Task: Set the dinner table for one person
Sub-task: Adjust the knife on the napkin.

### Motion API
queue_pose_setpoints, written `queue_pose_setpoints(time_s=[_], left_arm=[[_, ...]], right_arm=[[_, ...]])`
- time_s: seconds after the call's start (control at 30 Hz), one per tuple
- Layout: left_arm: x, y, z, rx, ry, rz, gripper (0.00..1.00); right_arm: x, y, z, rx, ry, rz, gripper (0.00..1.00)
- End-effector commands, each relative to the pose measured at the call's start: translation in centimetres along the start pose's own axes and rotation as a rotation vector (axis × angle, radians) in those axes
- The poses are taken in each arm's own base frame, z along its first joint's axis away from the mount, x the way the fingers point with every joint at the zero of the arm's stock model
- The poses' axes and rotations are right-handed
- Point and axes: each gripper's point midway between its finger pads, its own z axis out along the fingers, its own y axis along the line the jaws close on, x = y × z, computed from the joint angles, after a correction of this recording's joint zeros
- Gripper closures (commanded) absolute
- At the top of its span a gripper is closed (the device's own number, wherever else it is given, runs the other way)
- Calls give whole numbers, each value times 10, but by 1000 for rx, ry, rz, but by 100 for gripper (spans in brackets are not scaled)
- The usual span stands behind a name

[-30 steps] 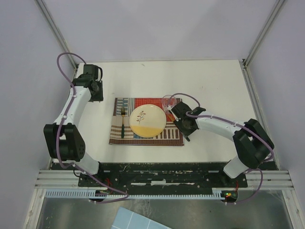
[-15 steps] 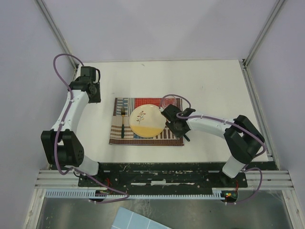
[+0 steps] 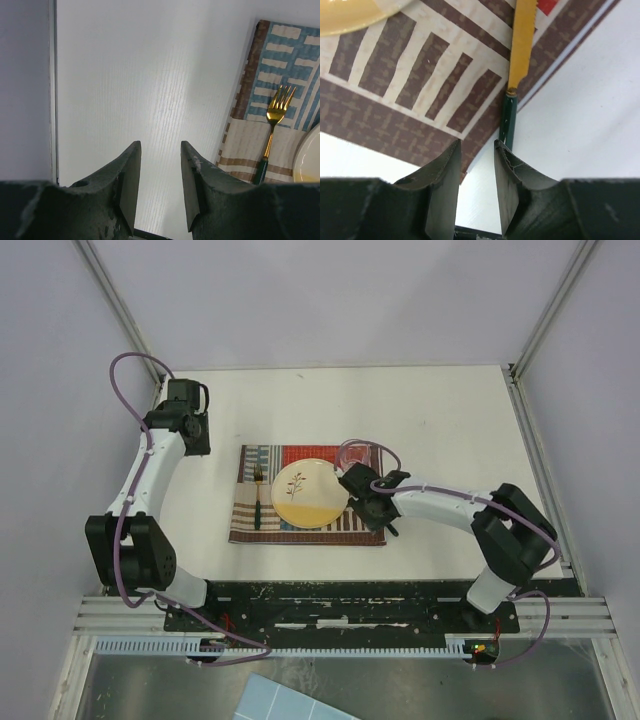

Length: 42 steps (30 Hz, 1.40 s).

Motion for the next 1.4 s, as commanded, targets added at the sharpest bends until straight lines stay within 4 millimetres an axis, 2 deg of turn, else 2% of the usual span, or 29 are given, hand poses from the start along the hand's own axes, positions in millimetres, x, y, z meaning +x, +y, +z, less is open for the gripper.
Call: queue_pose_setpoints(time_s=[0.0, 0.13, 0.5, 0.67, 1.0, 1.2, 1.37], left_arm=[[-16, 6, -10, -1, -70, 3, 56], [-16, 5, -8, 0, -66, 3, 56], [-16, 7, -12, 0, -71, 3, 56], [-11, 8, -11, -2, -63, 2, 56], [-7, 7, -5, -3, -45, 1, 56], [-11, 5, -2, 10, -42, -1, 56], [-3, 8, 1, -5, -29, 5, 56]], right_arm=[[-14, -10, -29, 14, -102, -5, 59], [-15, -17, -36, 34, -127, -15, 59], [-15, -2, -13, -46, -61, -47, 59], [-16, -4, -7, -62, -42, -43, 59], [-15, -16, -10, -62, -20, -36, 60], [-12, -12, -5, -117, 20, -26, 60], [-17, -5, -5, -186, 15, 8, 60]])
